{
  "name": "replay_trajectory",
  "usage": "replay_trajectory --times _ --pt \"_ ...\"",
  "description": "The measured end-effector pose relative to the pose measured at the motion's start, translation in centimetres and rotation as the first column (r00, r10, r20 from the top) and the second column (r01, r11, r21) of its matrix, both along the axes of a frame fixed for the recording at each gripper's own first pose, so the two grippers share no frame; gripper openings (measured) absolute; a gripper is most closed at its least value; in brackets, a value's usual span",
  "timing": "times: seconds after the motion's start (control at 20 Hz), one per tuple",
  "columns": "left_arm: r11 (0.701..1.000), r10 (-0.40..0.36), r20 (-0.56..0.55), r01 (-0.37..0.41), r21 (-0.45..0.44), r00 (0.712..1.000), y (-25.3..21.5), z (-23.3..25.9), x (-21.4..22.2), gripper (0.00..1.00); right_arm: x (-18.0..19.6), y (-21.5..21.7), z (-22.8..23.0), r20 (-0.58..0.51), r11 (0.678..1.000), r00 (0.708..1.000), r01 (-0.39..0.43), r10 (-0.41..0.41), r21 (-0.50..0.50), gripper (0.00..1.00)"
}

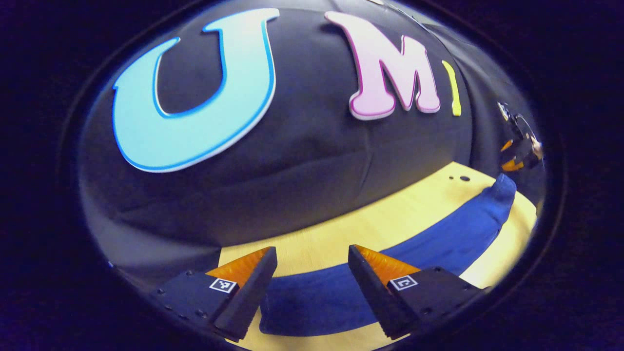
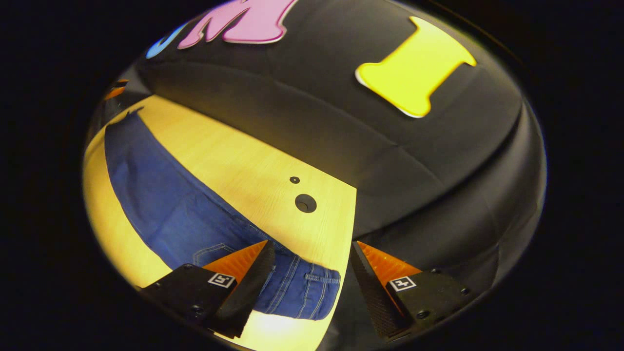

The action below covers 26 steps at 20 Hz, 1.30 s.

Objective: Grasp the waist and the cuffs of the jeans and fold them to make the two legs overlap; first hold the waist and fold one-third of the jeans toward the cuffs, then hold the cuffs and fold the remaining one-third in the same direction to finish folding.

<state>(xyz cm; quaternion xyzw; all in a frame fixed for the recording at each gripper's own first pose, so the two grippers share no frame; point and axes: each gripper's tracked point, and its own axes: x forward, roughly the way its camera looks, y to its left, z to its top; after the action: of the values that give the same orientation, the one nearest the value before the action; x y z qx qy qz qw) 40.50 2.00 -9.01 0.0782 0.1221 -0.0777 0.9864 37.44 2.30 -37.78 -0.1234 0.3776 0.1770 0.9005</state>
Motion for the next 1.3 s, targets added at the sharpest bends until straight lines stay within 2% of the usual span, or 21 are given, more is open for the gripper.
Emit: replay_trajectory --times 0.1,0.2,0.25,0.35,0.4,0.45,0.55,0.65,0.7,0.75,0.8,0.85,0.9,0.95,1.05,1.15,1.2,1.25,1.3 --pt "0.998 -0.029 0.095 0.034 -0.052 0.995 -2.2 4.1 -2.8 0.98 -2.0 -2.2 0.2 -0.008 0.996 0.996 0.087 -0.087 0.016 0.98" --pt "0.995 -0.017 0.155 0.032 -0.096 0.988 -2.2 6.8 -5.5 0.97 -4.3 -2.8 -0.6 -0.055 0.975 0.979 0.200 -0.196 0.098 0.98" --pt "0.990 -0.014 0.166 0.038 -0.139 0.986 -2.7 7.2 -6.0 0.97 -5.2 -2.9 -1.2 -0.097 0.952 0.961 0.271 -0.259 0.145 0.98" --pt "0.977 -0.025 0.168 0.060 -0.204 0.985 -3.7 9.4 -9.0 0.98 -7.0 -2.8 -2.1 -0.183 0.882 0.912 0.405 -0.368 0.241 0.98" --pt "0.977 -0.005 0.180 0.043 -0.210 0.984 -3.2 10.6 -10.5 0.98 -7.0 -2.4 -2.9 -0.227 0.831 0.880 0.471 -0.418 0.295 0.98" --pt "0.977 0.020 0.205 0.024 -0.211 0.979 -2.3 11.6 -12.1 0.98 -7.2 -2.4 -3.3 -0.284 0.763 0.834 0.549 -0.473 0.341 0.98" --pt "0.974 0.032 0.250 0.027 -0.226 0.968 -3.1 12.4 -14.1 0.98 -8.1 -2.3 -5.0 -0.417 0.602 0.719 0.694 -0.556 0.394 0.98" --pt "0.971 0.054 0.296 0.019 -0.238 0.954 -3.2 13.3 -16.0 0.98 -8.9 -3.2 -7.4 -0.524 0.465 0.603 0.798 -0.602 0.384 0.98" --pt "0.969 0.069 0.315 0.011 -0.245 0.947 -3.0 13.7 -16.7 0.98 -9.4 -3.7 -8.8 -0.560 0.419 0.552 0.834 -0.618 0.359 0.98" --pt "0.964 0.089 0.321 -0.001 -0.264 0.943 -3.5 13.9 -16.9 0.97 -9.9 -4.3 -10.3 -0.586 0.388 0.512 0.859 -0.628 0.334 0.98" --pt "0.957 0.091 0.315 0.005 -0.290 0.945 -4.2 14.0 -17.1 0.97 -10.3 -4.5 -11.7 -0.606 0.364 0.480 0.877 -0.634 0.313 0.98" --pt "0.944 0.081 0.313 0.027 -0.329 0.946 -5.5 14.0 -17.3 0.97 -10.3 -4.5 -12.7 -0.622 0.347 0.459 0.888 -0.634 0.301 0.92" --pt "0.928 0.077 0.305 0.043 -0.371 0.949 -6.6 13.9 -17.0 0.95 -10.3 -4.5 -13.8 -0.631 0.347 0.451 0.892 -0.631 0.291 0.98" --pt "0.912 0.078 0.288 0.049 -0.408 0.955 -7.4 13.4 -16.3 0.94 -9.9 -4.3 -14.5 -0.637 0.344 0.449 0.893 -0.627 0.292 0.98" --pt "0.905 0.108 0.251 0.009 -0.425 0.962 -7.6 12.8 -15.8 0.94 -8.7 -5.1 -14.5 -0.626 0.295 0.440 0.898 -0.644 0.327 1.00" --pt "0.921 0.140 0.228 -0.042 -0.387 0.964 -7.6 12.3 -15.8 0.94 -8.6 -5.4 -14.1 -0.633 0.288 0.449 0.893 -0.631 0.346 0.89" --pt "0.931 0.143 0.225 -0.054 -0.360 0.964 -7.8 12.3 -15.9 0.96 -8.8 -5.4 -13.9 -0.640 0.307 0.463 0.886 -0.614 0.346 0.78" --pt "0.939 0.148 0.227 -0.065 -0.337 0.963 -8.0 12.3 -16.0 0.96 -8.3 -5.9 -13.3 -0.625 0.301 0.471 0.881 -0.623 0.364 0.68" --pt "0.944 0.151 0.230 -0.071 -0.323 0.961 -8.1 12.5 -16.1 0.96 -8.3 -5.6 -12.9 -0.623 0.316 0.487 0.873 -0.612 0.372 0.58"
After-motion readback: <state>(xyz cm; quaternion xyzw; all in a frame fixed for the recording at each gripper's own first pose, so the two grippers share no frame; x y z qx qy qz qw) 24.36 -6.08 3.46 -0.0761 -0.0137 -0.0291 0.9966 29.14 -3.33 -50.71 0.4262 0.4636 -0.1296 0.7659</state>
